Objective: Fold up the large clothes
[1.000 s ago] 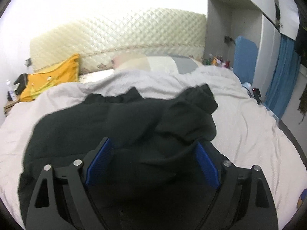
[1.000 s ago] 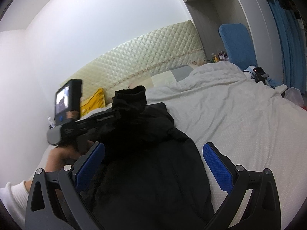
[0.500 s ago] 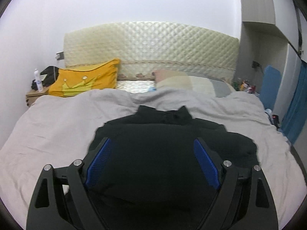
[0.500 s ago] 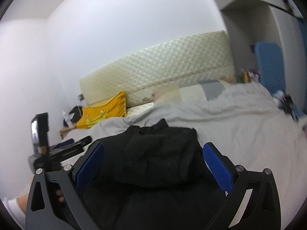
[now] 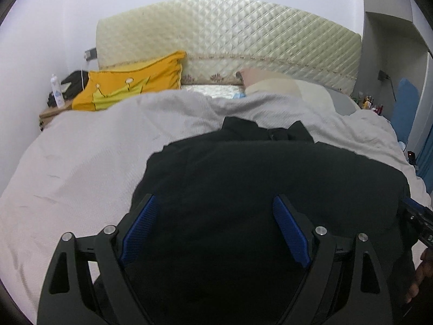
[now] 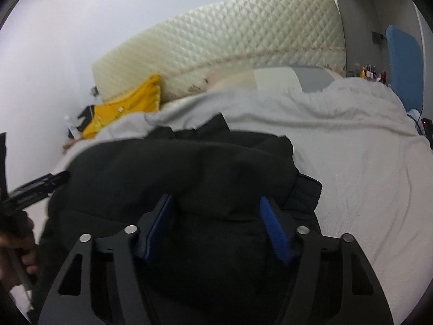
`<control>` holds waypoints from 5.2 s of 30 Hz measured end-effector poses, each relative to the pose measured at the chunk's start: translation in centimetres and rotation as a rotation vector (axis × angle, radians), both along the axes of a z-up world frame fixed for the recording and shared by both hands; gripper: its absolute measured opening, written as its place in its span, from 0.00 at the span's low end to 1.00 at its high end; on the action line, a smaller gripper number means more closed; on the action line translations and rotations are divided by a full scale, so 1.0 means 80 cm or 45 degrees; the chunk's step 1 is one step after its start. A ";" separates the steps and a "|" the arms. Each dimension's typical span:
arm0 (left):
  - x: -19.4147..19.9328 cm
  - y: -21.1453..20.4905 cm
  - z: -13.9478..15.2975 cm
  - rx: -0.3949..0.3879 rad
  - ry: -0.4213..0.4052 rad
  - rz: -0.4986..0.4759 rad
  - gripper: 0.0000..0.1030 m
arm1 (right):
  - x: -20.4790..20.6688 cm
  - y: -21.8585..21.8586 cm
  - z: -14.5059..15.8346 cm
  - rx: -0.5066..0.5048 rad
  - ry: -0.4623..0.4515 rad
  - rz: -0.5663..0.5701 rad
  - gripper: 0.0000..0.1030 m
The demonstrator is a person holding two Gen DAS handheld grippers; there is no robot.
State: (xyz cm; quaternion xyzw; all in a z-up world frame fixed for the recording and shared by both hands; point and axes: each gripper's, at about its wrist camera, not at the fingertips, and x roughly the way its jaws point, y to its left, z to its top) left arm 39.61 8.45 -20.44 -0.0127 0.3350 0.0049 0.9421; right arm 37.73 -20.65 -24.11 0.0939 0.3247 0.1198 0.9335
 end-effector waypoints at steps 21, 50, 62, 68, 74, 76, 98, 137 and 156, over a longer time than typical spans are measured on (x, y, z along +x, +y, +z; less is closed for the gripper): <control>0.049 0.048 -0.057 -0.012 0.033 0.053 0.87 | 0.084 0.056 -0.056 -0.121 -0.060 0.104 0.64; 0.044 -0.015 -0.061 0.068 0.064 -0.031 0.88 | 0.074 0.118 -0.055 -0.238 -0.092 0.134 0.90; -0.009 -0.007 0.071 -0.025 -0.017 -0.007 0.88 | 0.009 0.113 0.084 -0.237 -0.191 0.136 0.89; -0.085 0.002 0.200 -0.071 -0.169 -0.008 0.88 | -0.070 0.107 0.222 -0.228 -0.379 0.102 0.89; -0.179 0.029 0.289 -0.169 -0.206 -0.038 0.88 | -0.152 0.090 0.305 -0.216 -0.377 0.012 0.90; -0.213 0.041 0.301 -0.165 -0.212 -0.046 0.88 | -0.175 0.076 0.315 -0.164 -0.336 -0.001 0.90; -0.304 0.085 0.097 -0.275 0.283 -0.081 0.90 | -0.279 -0.032 0.116 0.131 0.165 -0.056 0.89; -0.281 0.177 -0.123 -0.733 0.755 0.190 0.90 | -0.244 -0.177 -0.125 0.815 0.907 -0.255 0.60; -0.271 0.145 -0.131 -0.726 0.758 0.169 0.88 | -0.244 -0.162 -0.119 0.747 0.883 -0.252 0.77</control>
